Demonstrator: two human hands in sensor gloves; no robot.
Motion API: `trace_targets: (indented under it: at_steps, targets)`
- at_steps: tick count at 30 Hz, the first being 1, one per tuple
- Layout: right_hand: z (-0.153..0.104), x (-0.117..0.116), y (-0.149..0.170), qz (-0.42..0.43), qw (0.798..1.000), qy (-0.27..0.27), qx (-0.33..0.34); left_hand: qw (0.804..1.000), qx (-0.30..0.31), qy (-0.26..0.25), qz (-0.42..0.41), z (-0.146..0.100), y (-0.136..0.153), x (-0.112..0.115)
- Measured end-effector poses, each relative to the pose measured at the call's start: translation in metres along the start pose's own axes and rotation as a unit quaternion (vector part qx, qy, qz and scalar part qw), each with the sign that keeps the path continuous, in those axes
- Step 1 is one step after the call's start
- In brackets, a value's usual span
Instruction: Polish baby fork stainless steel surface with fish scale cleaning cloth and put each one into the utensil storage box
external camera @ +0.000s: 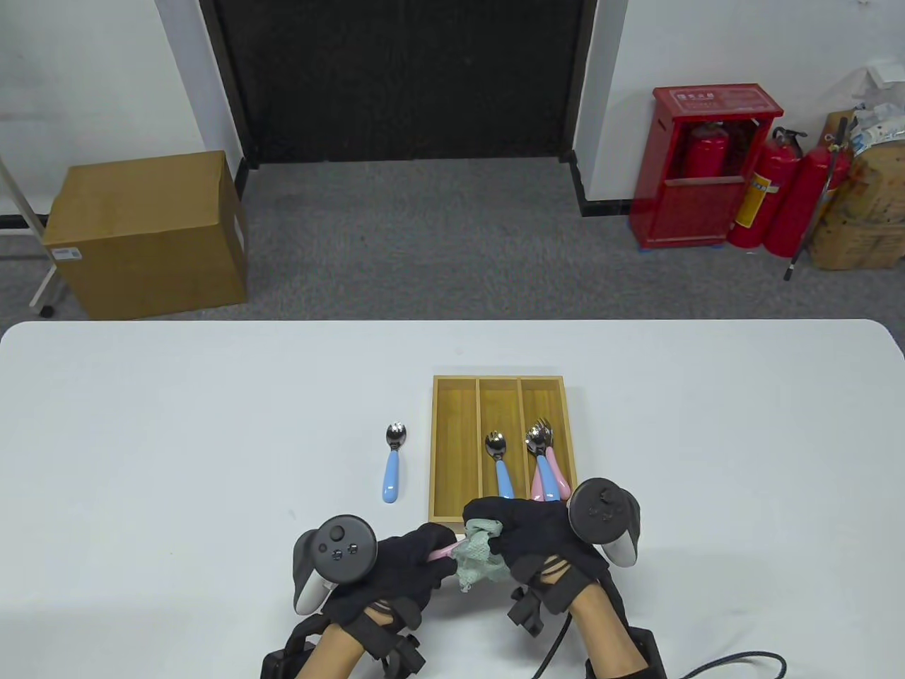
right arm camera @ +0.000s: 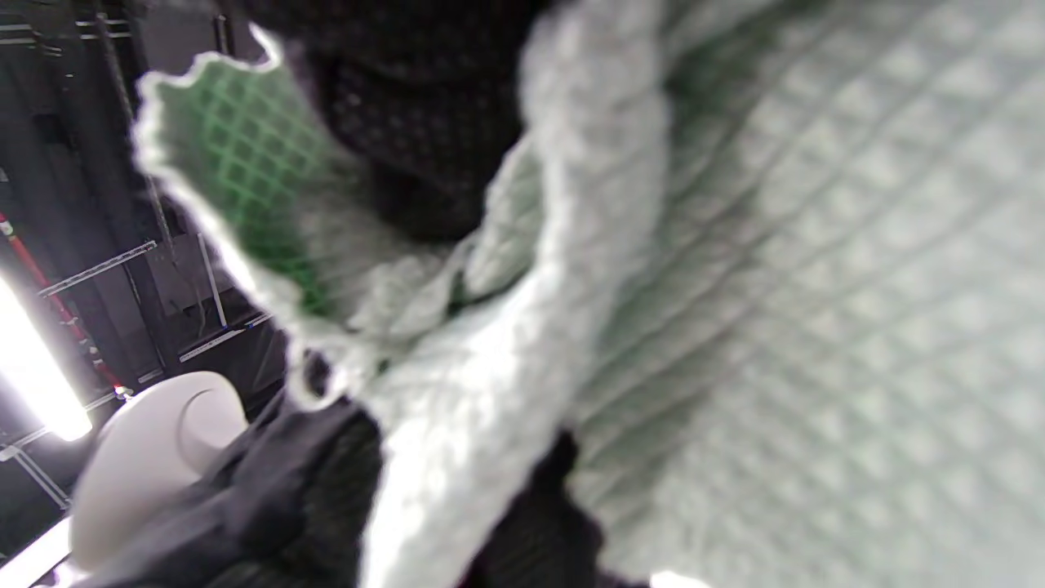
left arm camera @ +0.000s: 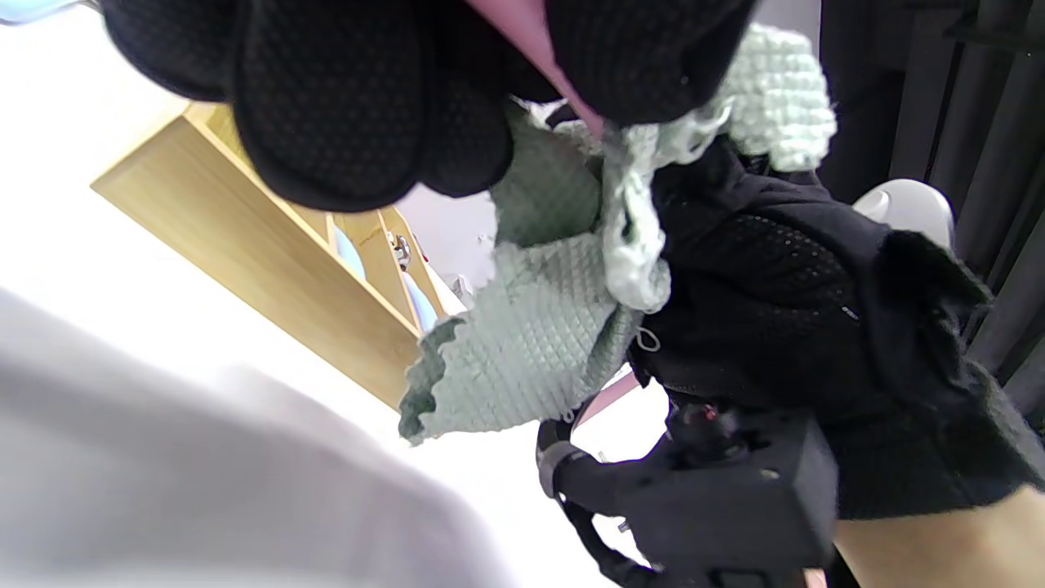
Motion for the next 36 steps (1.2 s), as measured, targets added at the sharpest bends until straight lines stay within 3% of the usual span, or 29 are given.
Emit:
trace_targets:
  at_steps: [11, 15, 20, 24, 36]
  targets:
    - [-0.005, 0.012, -0.014, -0.096, 0.987, 0.111, 0.063, 0.999, -0.014, -0.004, -0.034, 0.0, 0.004, -0.002]
    - [-0.005, 0.011, -0.009, -0.056, 0.994, 0.078, 0.058, 0.999, -0.009, 0.006, -0.037, 0.001, 0.003, 0.0]
    - [-0.001, -0.006, 0.004, 0.073, 0.996, -0.059, -0.003, 0.999, -0.001, 0.033, -0.032, 0.002, 0.004, 0.004]
    - [0.0, -0.015, 0.008, 0.06, 0.99, -0.121, -0.036, 0.999, 0.006, 0.045, -0.019, 0.001, 0.005, 0.005]
    - [0.001, -0.018, 0.005, -0.101, 0.991, -0.082, -0.035, 0.999, -0.003, 0.035, 0.033, 0.0, 0.005, 0.001]
Point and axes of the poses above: the tracker on the back of each hand, its own y axis roughly to the little-finger side, its own z axis roughly from the wrist to the fingertips, x = y × z, the point moved 3 cm from there along z, roughly from the wrist to the fingertips, and after that the axes turned 10 degrees about z, right-handed, at the moved point
